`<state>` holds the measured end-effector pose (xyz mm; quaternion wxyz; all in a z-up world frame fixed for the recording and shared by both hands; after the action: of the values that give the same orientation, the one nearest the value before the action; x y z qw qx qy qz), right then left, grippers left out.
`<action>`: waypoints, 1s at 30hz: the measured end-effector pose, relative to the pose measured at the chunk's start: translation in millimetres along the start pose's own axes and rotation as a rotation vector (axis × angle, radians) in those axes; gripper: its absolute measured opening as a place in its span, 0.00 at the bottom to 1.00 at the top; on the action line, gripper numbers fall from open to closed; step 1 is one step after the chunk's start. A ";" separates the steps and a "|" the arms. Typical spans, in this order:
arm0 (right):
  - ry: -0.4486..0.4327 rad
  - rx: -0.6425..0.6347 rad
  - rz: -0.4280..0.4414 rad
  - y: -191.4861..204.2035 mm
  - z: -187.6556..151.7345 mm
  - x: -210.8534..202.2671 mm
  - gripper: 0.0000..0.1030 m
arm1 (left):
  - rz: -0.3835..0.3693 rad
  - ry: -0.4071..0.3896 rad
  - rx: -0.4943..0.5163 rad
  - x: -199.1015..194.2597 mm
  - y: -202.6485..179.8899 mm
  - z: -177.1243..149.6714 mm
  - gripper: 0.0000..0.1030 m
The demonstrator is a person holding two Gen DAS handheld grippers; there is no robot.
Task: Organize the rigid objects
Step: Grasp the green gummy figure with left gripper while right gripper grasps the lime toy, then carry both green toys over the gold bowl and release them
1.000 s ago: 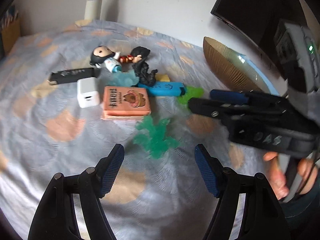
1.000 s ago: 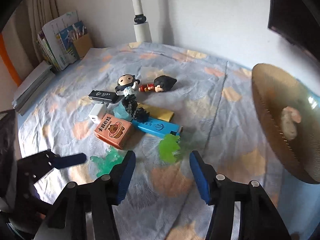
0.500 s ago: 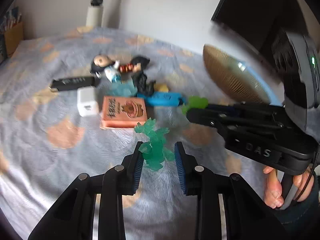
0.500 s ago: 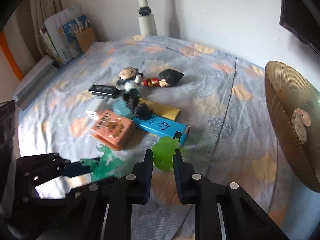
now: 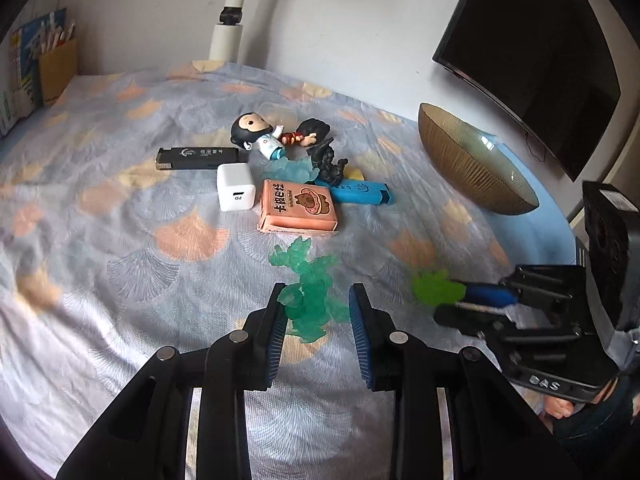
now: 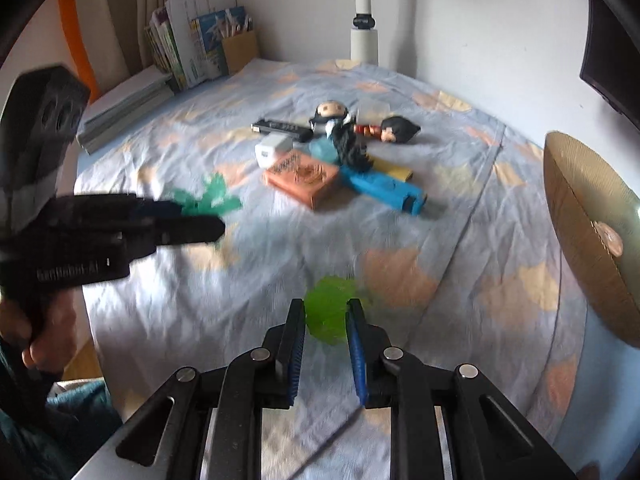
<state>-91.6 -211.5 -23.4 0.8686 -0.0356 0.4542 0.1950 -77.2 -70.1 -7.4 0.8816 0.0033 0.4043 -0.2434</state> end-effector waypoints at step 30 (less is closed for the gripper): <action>-0.034 0.136 0.001 12.8 -11.4 -0.4 0.27 | 0.022 0.008 0.089 -5.0 -33.5 16.3 0.27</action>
<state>-105.3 -202.6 -28.3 0.8763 0.0272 0.4519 0.1647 -82.8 -100.8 13.6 0.8815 0.0479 0.3967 -0.2514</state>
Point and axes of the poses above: each gripper's, at about its wrist camera, not at the fingertips, and x roughly the way its jaws point, y to its left, z to its top, the point moved 5 cm from there along x, roughly the way its jaws point, and after that the axes turned 8 degrees about x, right-handed, at the moved point
